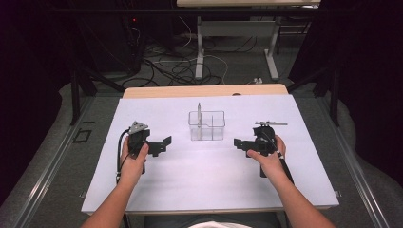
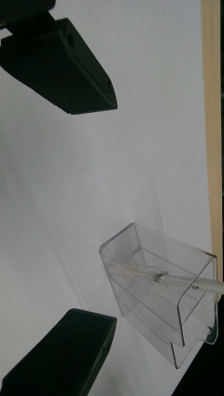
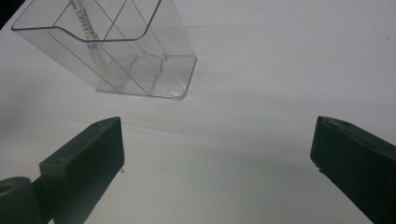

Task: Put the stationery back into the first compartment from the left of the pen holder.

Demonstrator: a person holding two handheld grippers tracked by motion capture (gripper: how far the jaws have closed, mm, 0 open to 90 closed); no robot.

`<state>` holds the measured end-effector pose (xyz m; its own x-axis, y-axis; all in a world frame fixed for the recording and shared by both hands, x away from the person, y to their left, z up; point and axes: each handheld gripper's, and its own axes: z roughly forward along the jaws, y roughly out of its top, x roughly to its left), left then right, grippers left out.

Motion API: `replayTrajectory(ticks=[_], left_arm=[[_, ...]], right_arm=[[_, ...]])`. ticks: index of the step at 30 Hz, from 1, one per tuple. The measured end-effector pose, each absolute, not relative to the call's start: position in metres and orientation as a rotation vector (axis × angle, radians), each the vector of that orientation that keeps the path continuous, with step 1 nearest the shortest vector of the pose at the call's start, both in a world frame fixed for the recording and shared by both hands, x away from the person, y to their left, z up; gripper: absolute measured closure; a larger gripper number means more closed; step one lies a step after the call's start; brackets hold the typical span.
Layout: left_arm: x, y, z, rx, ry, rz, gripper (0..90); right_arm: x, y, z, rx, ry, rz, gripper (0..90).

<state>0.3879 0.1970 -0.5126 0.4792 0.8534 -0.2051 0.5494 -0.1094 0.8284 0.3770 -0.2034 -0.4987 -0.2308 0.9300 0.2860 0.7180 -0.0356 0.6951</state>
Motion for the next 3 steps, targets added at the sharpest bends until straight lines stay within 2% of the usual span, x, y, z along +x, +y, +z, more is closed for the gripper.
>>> replayTrajectory(ticks=[3], left_arm=[[0.3885, 0.1978, -0.5135, 1.791, 1.194, 0.412, 0.3]], right_arm=[[0.3773, -0.2031, -0.4994, 1.754, 1.970, 1.124, 2.3]])
